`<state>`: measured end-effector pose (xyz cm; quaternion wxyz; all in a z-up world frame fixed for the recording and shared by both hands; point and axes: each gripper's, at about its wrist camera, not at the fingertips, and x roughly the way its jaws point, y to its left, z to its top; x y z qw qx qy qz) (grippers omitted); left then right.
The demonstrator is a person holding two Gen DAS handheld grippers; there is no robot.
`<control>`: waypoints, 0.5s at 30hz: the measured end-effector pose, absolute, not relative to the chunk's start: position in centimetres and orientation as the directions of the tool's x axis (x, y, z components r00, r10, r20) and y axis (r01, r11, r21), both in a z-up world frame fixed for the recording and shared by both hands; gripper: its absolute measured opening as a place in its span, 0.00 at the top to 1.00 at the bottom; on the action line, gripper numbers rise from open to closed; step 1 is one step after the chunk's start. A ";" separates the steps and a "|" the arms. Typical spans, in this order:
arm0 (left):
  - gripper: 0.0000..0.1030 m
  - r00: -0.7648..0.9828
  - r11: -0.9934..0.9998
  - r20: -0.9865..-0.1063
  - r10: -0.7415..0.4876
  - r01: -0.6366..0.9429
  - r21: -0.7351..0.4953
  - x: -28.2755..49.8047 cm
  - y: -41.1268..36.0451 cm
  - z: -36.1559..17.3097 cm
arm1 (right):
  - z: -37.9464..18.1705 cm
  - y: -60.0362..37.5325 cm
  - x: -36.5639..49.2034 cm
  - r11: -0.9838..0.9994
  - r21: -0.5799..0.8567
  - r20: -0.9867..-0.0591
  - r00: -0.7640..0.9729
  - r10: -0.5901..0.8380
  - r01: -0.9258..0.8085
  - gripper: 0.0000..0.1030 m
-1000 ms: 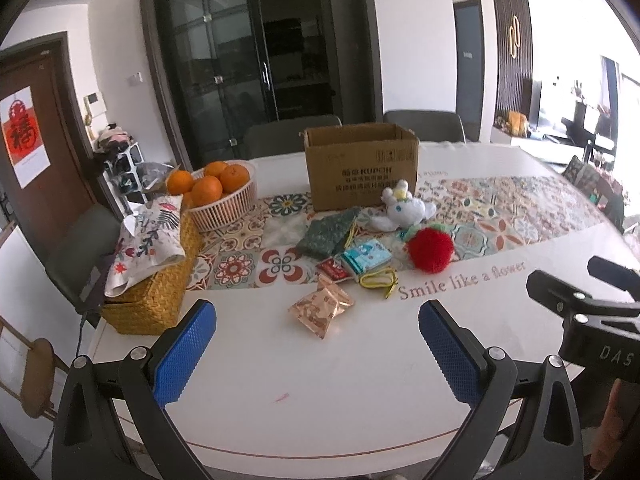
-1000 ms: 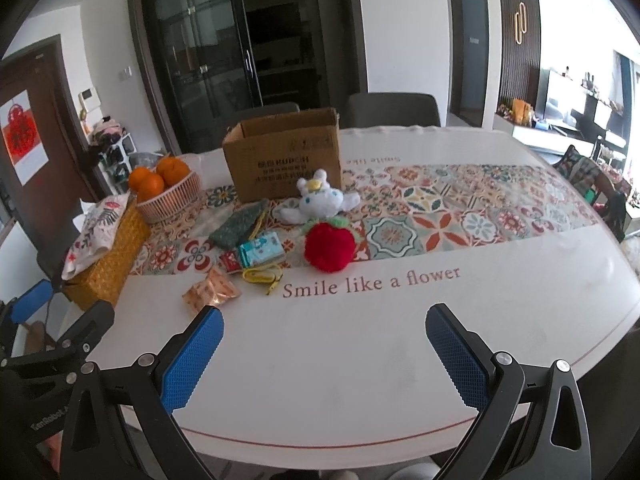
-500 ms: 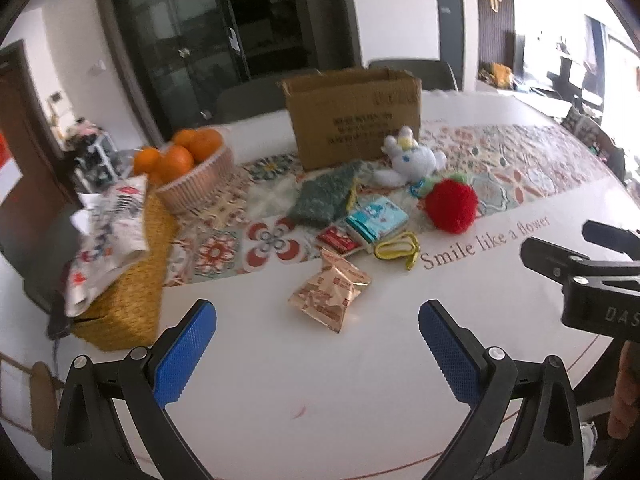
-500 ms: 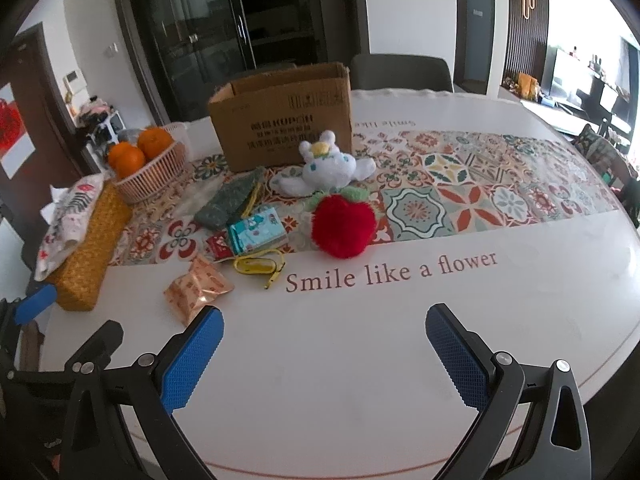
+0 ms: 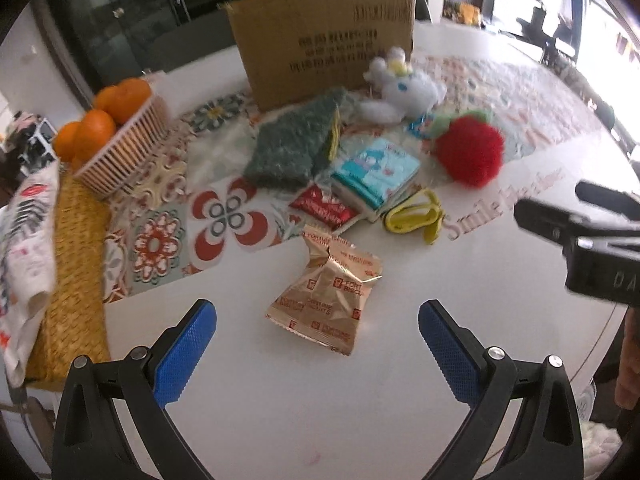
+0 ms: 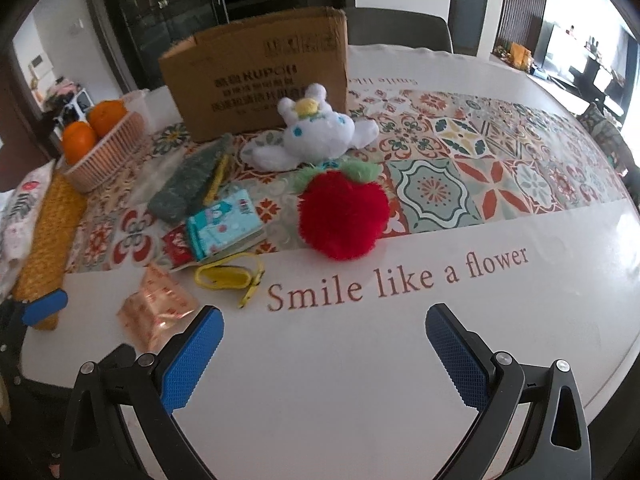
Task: Organize soft objects
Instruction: 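Grasp the red strawberry plush with the right tool while the left tool grasps the Fortune Biscuits packet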
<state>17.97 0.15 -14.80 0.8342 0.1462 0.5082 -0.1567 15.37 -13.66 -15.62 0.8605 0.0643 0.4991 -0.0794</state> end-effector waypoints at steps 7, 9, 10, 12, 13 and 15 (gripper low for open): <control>0.01 0.347 0.890 -0.934 -0.082 0.447 0.088 20.5 -0.2 -17.8 | -17.5 -13.8 18.7 0.984 -0.029 -0.883 0.457 -0.107 0.174 0.01; 0.04 0.333 0.890 -0.940 -0.074 0.448 0.089 20.9 -0.3 -18.3 | -18.1 -14.0 19.6 0.985 -0.035 -0.888 0.448 -0.107 0.166 0.01; 0.04 0.320 0.891 -0.945 -0.068 0.446 0.087 21.3 -0.4 -18.7 | -18.3 -14.0 20.0 0.987 -0.033 -0.889 0.445 -0.102 0.160 0.01; 0.05 0.306 0.892 -0.950 -0.062 0.444 0.085 21.7 -0.5 -19.1 | -18.7 -14.3 20.6 0.988 -0.032 -0.891 0.443 -0.098 0.153 0.01; 0.06 0.302 0.893 -0.952 -0.055 0.442 0.088 21.8 -0.7 -19.3 | -19.0 -14.4 20.9 0.989 -0.030 -0.892 0.443 -0.093 0.147 0.01; 0.09 0.292 0.893 -0.955 -0.051 0.442 0.088 22.2 -1.0 -19.7 | -19.4 -14.8 21.6 0.990 -0.026 -0.893 0.442 -0.086 0.141 0.01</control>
